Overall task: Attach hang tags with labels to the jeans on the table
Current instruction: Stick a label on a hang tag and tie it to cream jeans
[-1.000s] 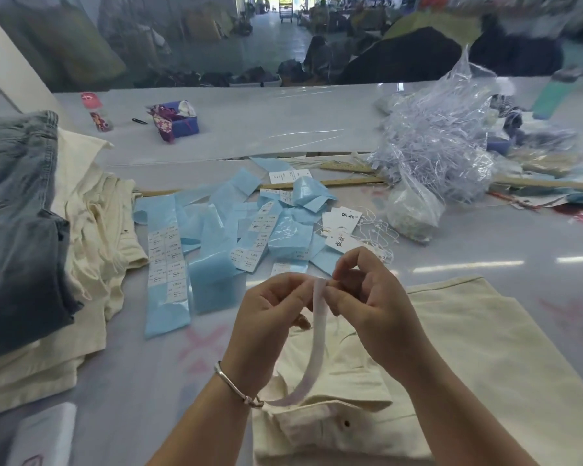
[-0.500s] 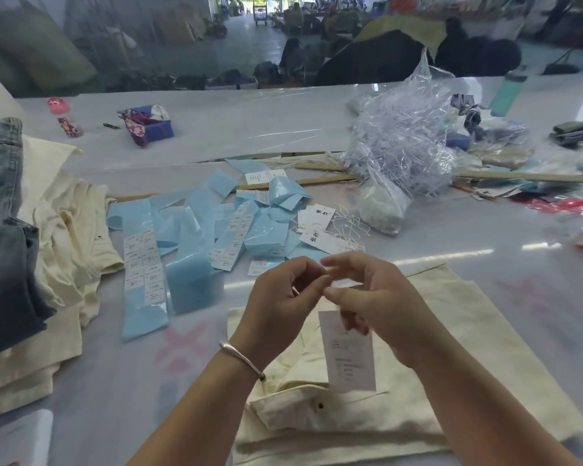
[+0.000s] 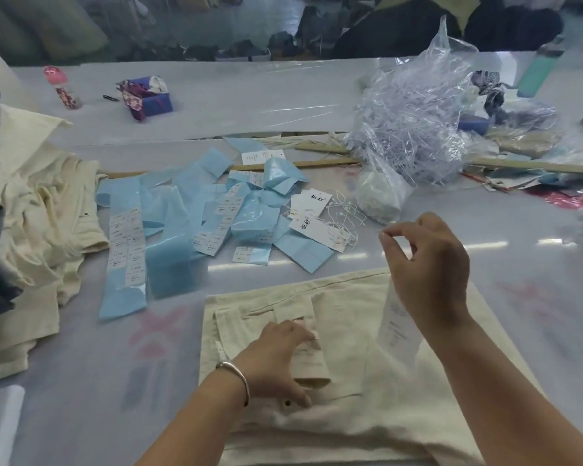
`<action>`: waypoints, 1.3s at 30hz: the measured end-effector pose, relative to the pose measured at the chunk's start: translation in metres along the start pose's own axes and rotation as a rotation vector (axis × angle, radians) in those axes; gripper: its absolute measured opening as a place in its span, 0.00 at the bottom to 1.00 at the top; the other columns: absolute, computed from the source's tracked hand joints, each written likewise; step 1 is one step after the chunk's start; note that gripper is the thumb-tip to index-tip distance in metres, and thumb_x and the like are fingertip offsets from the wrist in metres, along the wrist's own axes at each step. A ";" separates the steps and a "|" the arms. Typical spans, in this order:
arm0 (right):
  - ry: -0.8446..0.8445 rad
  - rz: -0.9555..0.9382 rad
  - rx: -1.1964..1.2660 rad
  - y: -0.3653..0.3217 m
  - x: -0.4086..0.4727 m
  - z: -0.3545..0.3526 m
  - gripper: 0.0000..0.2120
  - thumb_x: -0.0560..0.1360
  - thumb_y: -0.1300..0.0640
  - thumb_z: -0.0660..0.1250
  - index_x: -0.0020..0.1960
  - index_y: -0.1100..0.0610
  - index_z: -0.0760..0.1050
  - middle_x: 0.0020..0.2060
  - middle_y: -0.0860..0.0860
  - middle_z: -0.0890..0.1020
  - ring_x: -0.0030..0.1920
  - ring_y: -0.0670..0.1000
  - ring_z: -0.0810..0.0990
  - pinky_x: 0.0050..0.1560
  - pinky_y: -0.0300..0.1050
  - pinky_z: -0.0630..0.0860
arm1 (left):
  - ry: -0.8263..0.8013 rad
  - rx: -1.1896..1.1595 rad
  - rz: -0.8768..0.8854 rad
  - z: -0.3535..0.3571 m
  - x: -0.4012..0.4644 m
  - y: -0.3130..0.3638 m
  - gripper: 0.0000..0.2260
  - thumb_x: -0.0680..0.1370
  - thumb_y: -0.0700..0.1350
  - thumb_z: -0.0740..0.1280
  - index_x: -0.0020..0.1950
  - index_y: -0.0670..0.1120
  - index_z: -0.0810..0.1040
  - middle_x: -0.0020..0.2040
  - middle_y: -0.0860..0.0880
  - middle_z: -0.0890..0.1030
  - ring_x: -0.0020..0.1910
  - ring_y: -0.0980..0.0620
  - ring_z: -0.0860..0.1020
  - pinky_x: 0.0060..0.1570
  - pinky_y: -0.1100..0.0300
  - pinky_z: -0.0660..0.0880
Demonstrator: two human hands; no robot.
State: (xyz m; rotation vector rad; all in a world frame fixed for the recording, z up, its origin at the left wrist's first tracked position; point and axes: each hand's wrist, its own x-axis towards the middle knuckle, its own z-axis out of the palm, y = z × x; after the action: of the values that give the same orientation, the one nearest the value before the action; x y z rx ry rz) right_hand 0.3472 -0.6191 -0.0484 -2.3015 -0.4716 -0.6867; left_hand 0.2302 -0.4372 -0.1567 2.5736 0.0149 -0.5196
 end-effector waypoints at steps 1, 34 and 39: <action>-0.014 -0.034 0.010 0.000 -0.002 0.005 0.01 0.71 0.61 0.73 0.43 0.57 0.83 0.35 0.48 0.70 0.30 0.50 0.68 0.34 0.41 0.63 | 0.029 0.059 0.002 0.008 0.000 -0.001 0.36 0.66 0.53 0.76 0.71 0.58 0.66 0.69 0.58 0.63 0.67 0.55 0.61 0.67 0.56 0.67; -0.585 0.383 0.258 -0.068 -0.134 0.178 0.06 0.74 0.56 0.68 0.42 0.55 0.83 0.39 0.49 0.76 0.40 0.49 0.73 0.36 0.40 0.66 | 0.591 -0.497 -0.436 -0.028 0.000 -0.075 0.07 0.71 0.44 0.72 0.35 0.52 0.78 0.36 0.58 0.79 0.42 0.56 0.78 0.44 0.64 0.72; -0.329 0.779 0.546 -0.082 -0.136 0.187 0.05 0.72 0.63 0.71 0.40 0.55 0.84 0.38 0.51 0.80 0.40 0.51 0.78 0.42 0.41 0.72 | 0.629 -0.923 -0.420 -0.033 -0.001 -0.074 0.09 0.75 0.36 0.68 0.36 0.46 0.81 0.29 0.55 0.80 0.29 0.60 0.76 0.34 0.71 0.72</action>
State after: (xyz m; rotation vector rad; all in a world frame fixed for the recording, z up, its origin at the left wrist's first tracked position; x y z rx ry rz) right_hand 0.2621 -0.4508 -0.2048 -1.8434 0.1125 0.1912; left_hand 0.2330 -0.3564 -0.1653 1.7005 0.8186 0.1731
